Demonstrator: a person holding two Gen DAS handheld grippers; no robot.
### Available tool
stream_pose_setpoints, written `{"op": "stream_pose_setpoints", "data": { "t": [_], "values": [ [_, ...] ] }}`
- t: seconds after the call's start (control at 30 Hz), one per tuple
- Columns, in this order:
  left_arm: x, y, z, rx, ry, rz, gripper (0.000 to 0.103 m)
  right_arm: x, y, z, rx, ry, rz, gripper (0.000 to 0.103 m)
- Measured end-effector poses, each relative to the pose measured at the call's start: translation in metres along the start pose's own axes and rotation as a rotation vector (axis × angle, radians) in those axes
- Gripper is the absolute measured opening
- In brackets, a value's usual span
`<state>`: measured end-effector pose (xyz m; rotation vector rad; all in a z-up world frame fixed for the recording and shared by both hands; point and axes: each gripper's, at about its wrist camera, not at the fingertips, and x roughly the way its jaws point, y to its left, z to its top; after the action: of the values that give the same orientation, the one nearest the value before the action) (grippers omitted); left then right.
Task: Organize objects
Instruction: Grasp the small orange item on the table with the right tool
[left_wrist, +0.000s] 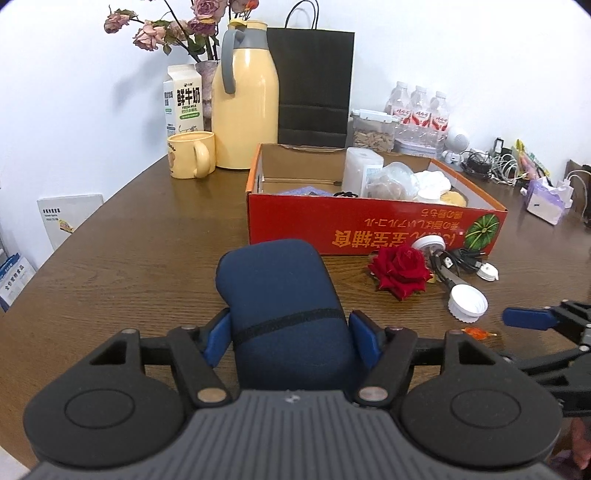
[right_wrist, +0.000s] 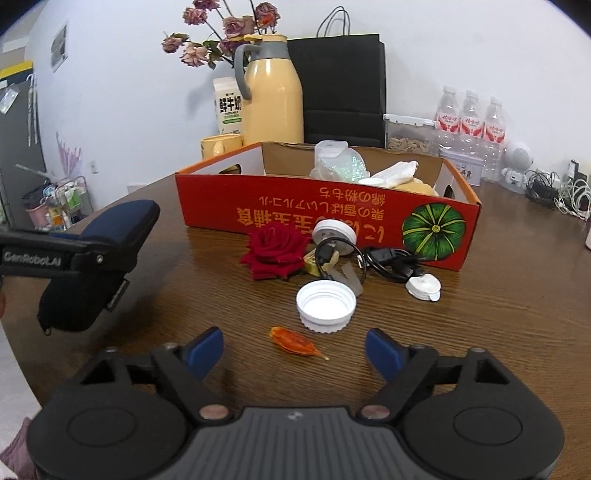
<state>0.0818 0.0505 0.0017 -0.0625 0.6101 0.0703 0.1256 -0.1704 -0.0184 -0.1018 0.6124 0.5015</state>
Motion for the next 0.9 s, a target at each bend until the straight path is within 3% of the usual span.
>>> {"op": "stream_pose_setpoints", "data": {
  "t": [0.3,0.37,0.43,0.5,0.67,0.7,0.73,0.9],
  "values": [
    [-0.001,-0.005,-0.004,-0.010,-0.007,-0.058,0.069,0.010,0.017,-0.003,0.091,-0.024,-0.134,0.060],
    [-0.002,-0.005,-0.005,-0.010,-0.006,-0.067,0.069,0.012,0.023,-0.003,0.082,-0.031,-0.151,0.050],
    [-0.002,-0.004,-0.006,-0.011,-0.007,-0.073,0.069,0.012,0.024,-0.003,0.074,-0.037,-0.156,0.033],
    [-0.003,-0.003,-0.006,-0.015,-0.008,-0.074,0.069,0.012,0.024,-0.004,0.069,-0.040,-0.153,0.025],
    [-0.005,-0.002,-0.006,-0.020,-0.016,-0.078,0.069,0.007,0.025,-0.007,0.047,-0.048,-0.139,0.023],
    [-0.005,-0.002,-0.006,-0.020,-0.017,-0.079,0.069,0.006,0.025,-0.007,0.046,-0.048,-0.131,0.020],
    [-0.006,-0.002,-0.006,-0.019,-0.018,-0.080,0.069,0.005,0.025,-0.007,0.044,-0.050,-0.124,0.010],
    [-0.004,-0.005,-0.003,-0.016,-0.022,-0.080,0.069,0.004,0.024,-0.007,0.030,-0.046,-0.095,0.009]
  ]
}}
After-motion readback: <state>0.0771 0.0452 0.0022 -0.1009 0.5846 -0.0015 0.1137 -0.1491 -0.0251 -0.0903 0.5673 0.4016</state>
